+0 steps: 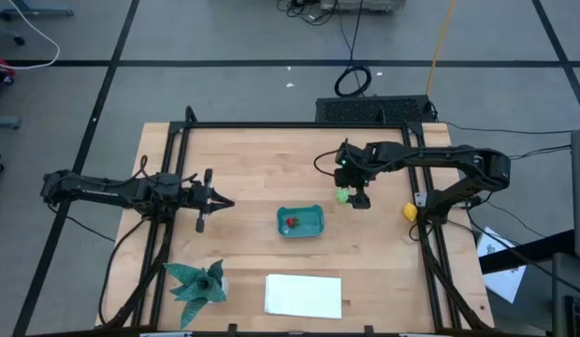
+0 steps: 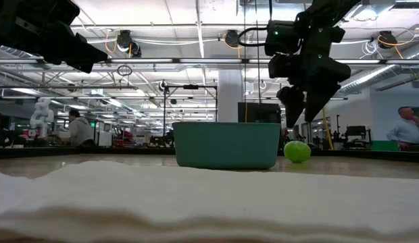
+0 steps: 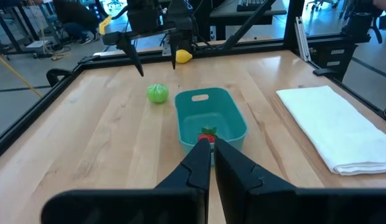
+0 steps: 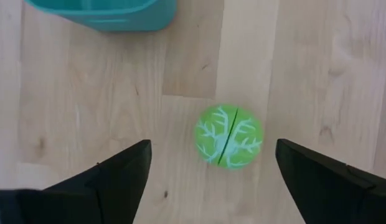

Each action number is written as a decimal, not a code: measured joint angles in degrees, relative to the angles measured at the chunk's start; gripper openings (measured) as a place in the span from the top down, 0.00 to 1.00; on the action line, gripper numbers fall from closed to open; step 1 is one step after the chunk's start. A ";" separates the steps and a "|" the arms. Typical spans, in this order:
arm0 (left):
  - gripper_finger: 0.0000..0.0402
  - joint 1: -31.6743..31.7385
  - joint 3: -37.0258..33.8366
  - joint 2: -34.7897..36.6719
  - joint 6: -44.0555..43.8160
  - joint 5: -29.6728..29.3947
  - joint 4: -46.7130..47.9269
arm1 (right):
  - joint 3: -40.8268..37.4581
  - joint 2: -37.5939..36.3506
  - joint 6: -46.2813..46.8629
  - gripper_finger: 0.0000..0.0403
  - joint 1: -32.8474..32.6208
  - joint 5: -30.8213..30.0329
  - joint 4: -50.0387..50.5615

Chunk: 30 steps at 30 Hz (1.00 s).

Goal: Pick and placing Produce into tupperware
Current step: Put the green cabbage into the blue bin

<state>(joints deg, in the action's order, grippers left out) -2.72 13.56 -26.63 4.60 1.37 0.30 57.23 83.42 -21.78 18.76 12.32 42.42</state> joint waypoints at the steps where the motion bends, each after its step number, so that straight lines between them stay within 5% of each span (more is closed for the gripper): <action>1: 0.94 0.00 0.00 0.02 0.01 0.00 0.00 | 0.00 0.00 0.06 0.17 0.04 0.00 -0.24; 9: 0.94 0.01 0.00 0.01 0.57 0.00 0.00 | -0.02 0.00 10.43 0.17 3.87 2.99 0.38; 30: 0.94 0.01 0.00 0.02 0.20 0.00 0.28 | -0.37 0.09 15.39 0.16 4.37 1.36 -1.79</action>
<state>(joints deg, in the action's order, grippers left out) -2.71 13.56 -26.61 4.80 1.37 0.57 56.87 83.50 -6.39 23.14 13.68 40.63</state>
